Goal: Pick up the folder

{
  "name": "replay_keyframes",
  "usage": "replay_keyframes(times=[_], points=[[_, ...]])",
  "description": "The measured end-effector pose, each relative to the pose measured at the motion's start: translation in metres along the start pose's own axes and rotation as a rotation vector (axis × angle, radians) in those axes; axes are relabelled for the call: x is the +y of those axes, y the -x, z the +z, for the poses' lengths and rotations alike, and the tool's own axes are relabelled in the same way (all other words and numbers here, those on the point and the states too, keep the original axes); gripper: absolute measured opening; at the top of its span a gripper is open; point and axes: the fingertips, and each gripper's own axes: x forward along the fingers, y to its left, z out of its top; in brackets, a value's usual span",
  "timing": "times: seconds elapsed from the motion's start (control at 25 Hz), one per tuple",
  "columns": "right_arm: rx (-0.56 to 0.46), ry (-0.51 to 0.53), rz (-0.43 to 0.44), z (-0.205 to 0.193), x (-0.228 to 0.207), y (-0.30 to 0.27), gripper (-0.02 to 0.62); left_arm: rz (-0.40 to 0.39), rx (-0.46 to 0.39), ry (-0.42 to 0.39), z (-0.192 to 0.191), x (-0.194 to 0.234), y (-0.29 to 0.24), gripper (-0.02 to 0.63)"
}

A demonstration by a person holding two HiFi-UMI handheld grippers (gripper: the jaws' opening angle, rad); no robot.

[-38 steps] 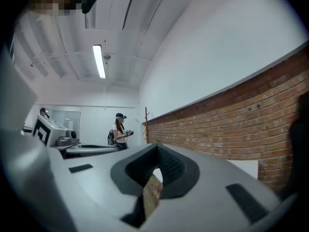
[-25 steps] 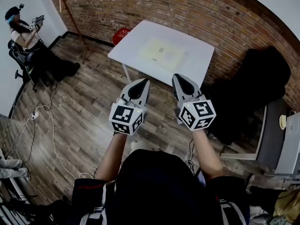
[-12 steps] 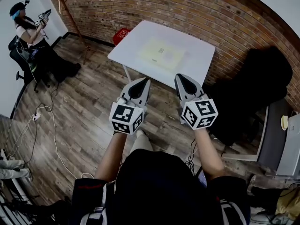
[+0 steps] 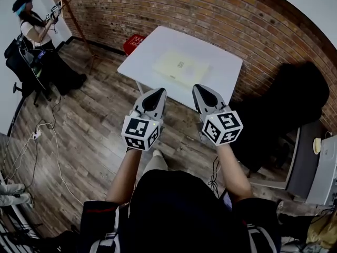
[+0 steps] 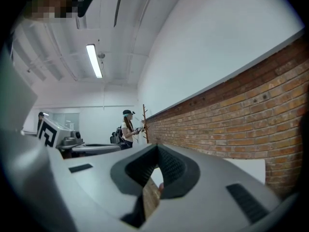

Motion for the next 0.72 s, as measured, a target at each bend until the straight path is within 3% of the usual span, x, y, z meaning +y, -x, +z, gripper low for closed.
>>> replay_keyframes(times=[0.72], points=[[0.028, 0.006, -0.04, 0.014, -0.03, -0.128, 0.028, -0.053, 0.013, 0.032, 0.01, 0.099, -0.075, 0.017]])
